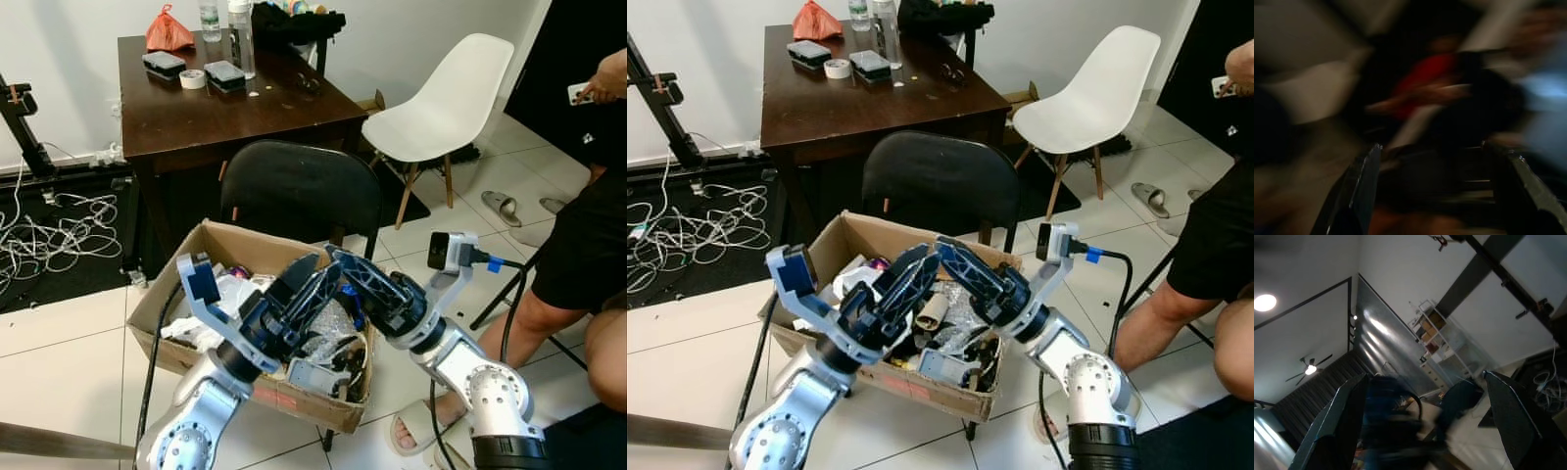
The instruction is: Picking trash to rubbish bin
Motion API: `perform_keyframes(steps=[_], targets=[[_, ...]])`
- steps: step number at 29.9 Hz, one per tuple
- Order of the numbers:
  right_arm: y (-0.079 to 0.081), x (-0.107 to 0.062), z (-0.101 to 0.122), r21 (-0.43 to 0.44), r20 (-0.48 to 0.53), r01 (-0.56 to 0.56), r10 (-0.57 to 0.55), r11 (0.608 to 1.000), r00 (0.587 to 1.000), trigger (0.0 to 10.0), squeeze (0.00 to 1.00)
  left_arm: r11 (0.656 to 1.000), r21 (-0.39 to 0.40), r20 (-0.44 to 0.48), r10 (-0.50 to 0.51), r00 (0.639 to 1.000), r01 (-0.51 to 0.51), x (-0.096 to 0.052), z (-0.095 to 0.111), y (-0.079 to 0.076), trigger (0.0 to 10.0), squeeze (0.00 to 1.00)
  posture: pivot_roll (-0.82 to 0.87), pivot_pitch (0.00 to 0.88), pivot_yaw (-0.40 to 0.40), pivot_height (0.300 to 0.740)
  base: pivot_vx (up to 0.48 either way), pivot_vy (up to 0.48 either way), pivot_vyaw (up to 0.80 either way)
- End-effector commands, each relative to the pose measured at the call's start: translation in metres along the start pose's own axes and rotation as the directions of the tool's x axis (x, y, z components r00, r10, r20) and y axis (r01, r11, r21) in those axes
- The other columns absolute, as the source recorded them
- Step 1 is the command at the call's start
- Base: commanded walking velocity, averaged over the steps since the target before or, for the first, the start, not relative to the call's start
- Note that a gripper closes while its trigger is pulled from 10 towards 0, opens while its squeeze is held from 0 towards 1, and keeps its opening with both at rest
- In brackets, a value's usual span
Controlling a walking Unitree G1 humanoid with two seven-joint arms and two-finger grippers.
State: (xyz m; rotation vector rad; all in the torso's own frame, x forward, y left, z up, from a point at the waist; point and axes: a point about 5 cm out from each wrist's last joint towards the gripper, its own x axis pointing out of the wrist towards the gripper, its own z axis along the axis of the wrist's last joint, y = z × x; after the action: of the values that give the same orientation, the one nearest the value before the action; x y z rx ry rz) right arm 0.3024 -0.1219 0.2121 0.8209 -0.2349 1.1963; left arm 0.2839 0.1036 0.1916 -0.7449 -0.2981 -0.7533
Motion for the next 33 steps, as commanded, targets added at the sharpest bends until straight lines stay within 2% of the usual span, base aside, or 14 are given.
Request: perform_keyframes(steps=[1, 5, 6, 8, 12, 13, 16, 18, 19, 20, 22, 23, 27, 33], targets=[[-0.003, 0.002, 0.005, -0.043, 0.014, 0.031, -0.031, 0.999, 0.999, 10.0, 0.00, 0.996, 0.022, -0.015, 0.083, 0.996, -0.083, -0.011, 0.001, 0.013, 10.0, 0.00, -0.11, 0.203, 0.048, 0.740, 0.000, 0.000, 0.00], [-0.025, -0.008, 0.024, -0.106, 0.101, 0.237, -0.226, 0.966, 0.969, 10.0, 0.00, 0.998, 0.030, -0.016, 0.062, 0.998, -0.062, -0.016, 0.008, 0.015, 10.0, 0.00, -0.12, 0.204, 0.047, 0.740, 0.000, 0.000, 0.00], [-0.025, -0.008, 0.024, -0.106, 0.101, 0.237, -0.226, 0.966, 0.969, 10.0, 0.00, 0.998, 0.030, -0.016, 0.062, 0.998, -0.062, -0.016, 0.008, 0.015, 10.0, 0.00, -0.12, 0.204, 0.047, 0.740, 0.000, 0.000, 0.00], [-0.035, -0.015, 0.030, -0.152, 0.123, 0.342, -0.325, 0.928, 0.938, 10.0, 0.00, 0.997, 0.042, -0.017, 0.065, 0.998, -0.064, -0.020, 0.011, 0.018, 10.0, 0.00, -0.12, 0.204, 0.047, 0.740, 0.000, 0.000, 0.00], [-0.052, -0.031, 0.035, -0.196, 0.163, 0.514, -0.489, 0.835, 0.857, 10.0, 0.00, 0.982, 0.129, -0.029, 0.141, 0.990, -0.137, -0.028, 0.017, 0.032, 10.0, 0.00, -0.12, 0.202, 0.045, 0.740, 0.000, 0.000, 0.00], [-0.052, -0.031, 0.035, -0.196, 0.163, 0.514, -0.489, 0.835, 0.857, 10.0, 0.00, 0.982, 0.129, -0.029, 0.141, 0.990, -0.137, -0.028, 0.017, 0.032, 10.0, 0.00, -0.12, 0.202, 0.045, 0.740, 0.000, 0.000, 0.00], [-0.063, -0.042, 0.031, -0.238, 0.138, 0.607, -0.592, 0.758, 0.794, 10.0, 0.00, 0.963, 0.184, -0.037, 0.206, 0.978, -0.196, -0.034, 0.022, 0.044, 10.0, 0.00, -0.13, 0.201, 0.045, 0.740, 0.000, 0.000, 0.00], [-0.066, -0.044, 0.029, -0.245, 0.128, 0.627, -0.617, 0.739, 0.777, 10.0, 0.00, 0.959, 0.192, -0.037, 0.220, 0.975, -0.209, -0.036, 0.023, 0.047, 10.0, 0.00, -0.13, 0.201, 0.045, 0.740, 0.000, 0.000, 0.00], [-0.072, -0.049, 0.025, -0.269, 0.106, 0.666, -0.665, 0.696, 0.739, 10.0, 0.00, 0.953, 0.209, -0.049, 0.237, 0.970, -0.222, -0.038, 0.024, 0.049, 10.0, 0.00, -0.13, 0.201, 0.045, 0.740, 0.000, 0.000, 0.00], [-0.072, -0.049, 0.025, -0.269, 0.106, 0.666, -0.665, 0.696, 0.739, 10.0, 0.00, 0.953, 0.209, -0.049, 0.237, 0.970, -0.222, -0.038, 0.024, 0.049, 10.0, 0.00, -0.13, 0.201, 0.045, 0.740, 0.000, 0.000, 0.00], [-0.082, -0.057, 0.018, -0.302, 0.083, 0.720, -0.735, 0.625, 0.673, 10.0, 0.00, 0.944, 0.233, -0.075, 0.257, 0.963, -0.234, -0.040, 0.024, 0.052, 10.0, 0.00, -0.12, 0.200, 0.045, 0.740, -0.129, 0.000, 0.00], [-0.085, -0.060, 0.015, -0.312, 0.073, 0.733, -0.754, 0.605, 0.653, 10.0, 0.00, 0.942, 0.241, -0.086, 0.263, 0.961, -0.236, -0.040, 0.023, 0.053, 10.0, 0.00, -0.12, 0.201, 0.044, 0.740, -0.274, 0.000, 0.00], [-0.088, -0.062, 0.008, -0.324, 0.052, 0.741, -0.771, 0.588, 0.635, 10.0, 0.00, 0.941, 0.245, -0.096, 0.264, 0.960, -0.234, -0.039, 0.018, 0.052, 10.0, 0.00, -0.12, 0.201, 0.044, 0.740, -0.309, 0.000, 0.00], [-0.090, -0.059, -0.005, -0.360, 0.006, 0.721, -0.771, 0.592, 0.637, 10.0, 0.00, 0.949, 0.236, -0.121, 0.244, 0.962, -0.211, -0.037, 0.005, 0.047, 10.0, 0.00, -0.12, 0.204, 0.041, 0.740, -0.376, 0.000, 0.00]])
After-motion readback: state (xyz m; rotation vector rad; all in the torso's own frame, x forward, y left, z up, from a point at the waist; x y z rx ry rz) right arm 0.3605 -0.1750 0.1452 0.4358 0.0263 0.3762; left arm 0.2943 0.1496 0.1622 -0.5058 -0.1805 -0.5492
